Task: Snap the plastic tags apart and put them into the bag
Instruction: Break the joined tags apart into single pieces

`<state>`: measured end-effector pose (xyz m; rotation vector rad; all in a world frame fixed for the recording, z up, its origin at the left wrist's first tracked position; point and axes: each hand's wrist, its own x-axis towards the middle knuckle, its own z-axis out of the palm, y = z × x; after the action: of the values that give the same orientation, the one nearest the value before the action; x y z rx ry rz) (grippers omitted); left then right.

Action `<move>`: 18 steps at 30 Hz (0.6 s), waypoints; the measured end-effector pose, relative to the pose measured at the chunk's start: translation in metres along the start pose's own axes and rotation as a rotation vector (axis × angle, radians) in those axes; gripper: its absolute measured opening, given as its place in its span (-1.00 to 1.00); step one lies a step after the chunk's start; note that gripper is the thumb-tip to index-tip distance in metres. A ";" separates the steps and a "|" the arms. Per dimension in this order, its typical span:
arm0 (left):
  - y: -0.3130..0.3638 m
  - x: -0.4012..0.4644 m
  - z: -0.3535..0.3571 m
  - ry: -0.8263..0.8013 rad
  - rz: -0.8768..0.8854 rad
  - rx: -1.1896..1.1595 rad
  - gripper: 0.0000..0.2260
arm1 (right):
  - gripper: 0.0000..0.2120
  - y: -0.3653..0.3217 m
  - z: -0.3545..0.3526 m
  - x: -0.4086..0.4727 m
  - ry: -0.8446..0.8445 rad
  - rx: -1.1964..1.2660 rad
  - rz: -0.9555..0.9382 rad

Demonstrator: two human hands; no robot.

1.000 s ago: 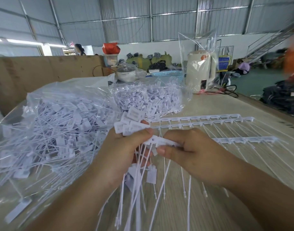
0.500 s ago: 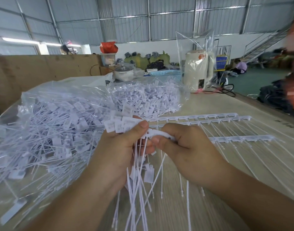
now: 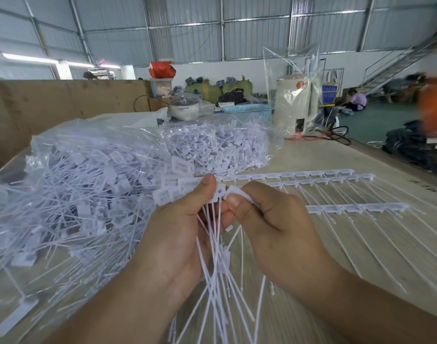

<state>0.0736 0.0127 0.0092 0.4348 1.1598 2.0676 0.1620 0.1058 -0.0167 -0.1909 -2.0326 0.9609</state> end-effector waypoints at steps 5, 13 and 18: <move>0.003 0.003 -0.001 0.073 -0.024 -0.042 -0.74 | -0.66 -0.001 0.000 0.003 0.133 -0.030 0.056; 0.009 0.008 -0.006 0.064 0.021 0.049 -0.76 | -0.81 0.005 -0.023 0.009 -0.118 0.196 0.095; -0.002 0.001 -0.003 -0.050 0.072 0.304 -0.73 | -0.64 0.008 -0.013 0.005 -0.310 -0.089 0.015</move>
<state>0.0726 0.0124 0.0056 0.6774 1.4529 1.9324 0.1675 0.1209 -0.0147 -0.1094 -2.3626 0.9564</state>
